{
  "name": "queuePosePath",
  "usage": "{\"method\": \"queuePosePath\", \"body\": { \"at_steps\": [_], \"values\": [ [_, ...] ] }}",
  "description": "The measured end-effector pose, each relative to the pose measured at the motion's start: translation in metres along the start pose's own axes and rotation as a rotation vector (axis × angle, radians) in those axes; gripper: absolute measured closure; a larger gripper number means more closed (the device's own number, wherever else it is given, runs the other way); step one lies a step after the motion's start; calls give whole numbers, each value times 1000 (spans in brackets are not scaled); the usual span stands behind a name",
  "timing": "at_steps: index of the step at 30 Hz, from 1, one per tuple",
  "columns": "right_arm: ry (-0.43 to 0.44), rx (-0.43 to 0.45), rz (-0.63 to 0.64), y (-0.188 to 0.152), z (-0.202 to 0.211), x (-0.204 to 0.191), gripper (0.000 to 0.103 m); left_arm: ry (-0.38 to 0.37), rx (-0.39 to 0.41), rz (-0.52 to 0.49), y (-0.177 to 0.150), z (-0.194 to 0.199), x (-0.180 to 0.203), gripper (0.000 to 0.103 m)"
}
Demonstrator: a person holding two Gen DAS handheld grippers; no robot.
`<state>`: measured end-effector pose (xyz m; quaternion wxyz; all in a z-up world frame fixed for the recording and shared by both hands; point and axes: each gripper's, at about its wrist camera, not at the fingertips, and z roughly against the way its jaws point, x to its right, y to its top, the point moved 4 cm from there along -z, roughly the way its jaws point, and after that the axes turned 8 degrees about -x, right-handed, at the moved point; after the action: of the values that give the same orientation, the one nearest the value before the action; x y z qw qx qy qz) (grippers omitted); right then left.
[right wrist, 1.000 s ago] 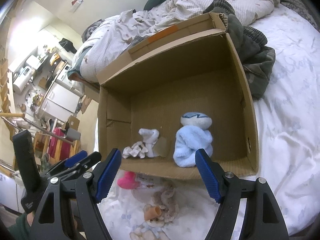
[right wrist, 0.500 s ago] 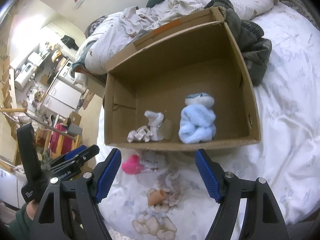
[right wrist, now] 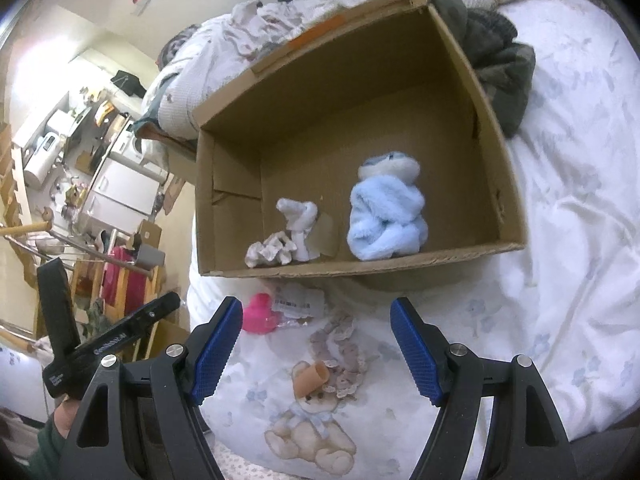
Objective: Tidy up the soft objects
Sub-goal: 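Withdraw the left tool from the box toward the pink heart, then grasp the pink heart with the left tool while the right tool grasps the lace sock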
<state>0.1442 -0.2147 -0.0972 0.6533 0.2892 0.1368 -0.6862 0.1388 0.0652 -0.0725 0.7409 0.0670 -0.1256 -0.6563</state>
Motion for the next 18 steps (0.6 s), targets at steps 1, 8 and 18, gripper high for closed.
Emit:
{"method": "queuePosePath", "body": {
  "at_steps": [1, 8, 18],
  "values": [
    [-3, -15, -4, -1, -4, 1, 22, 6, -3, 1, 0, 0, -1, 42],
    [-16, -240, -36, -13, -60, 2, 22, 8, -21, 19, -1, -3, -7, 42],
    [-219, -373, 134, -29, -126, -17, 27, 19, -49, 14, 1, -14, -5, 42]
  ]
}}
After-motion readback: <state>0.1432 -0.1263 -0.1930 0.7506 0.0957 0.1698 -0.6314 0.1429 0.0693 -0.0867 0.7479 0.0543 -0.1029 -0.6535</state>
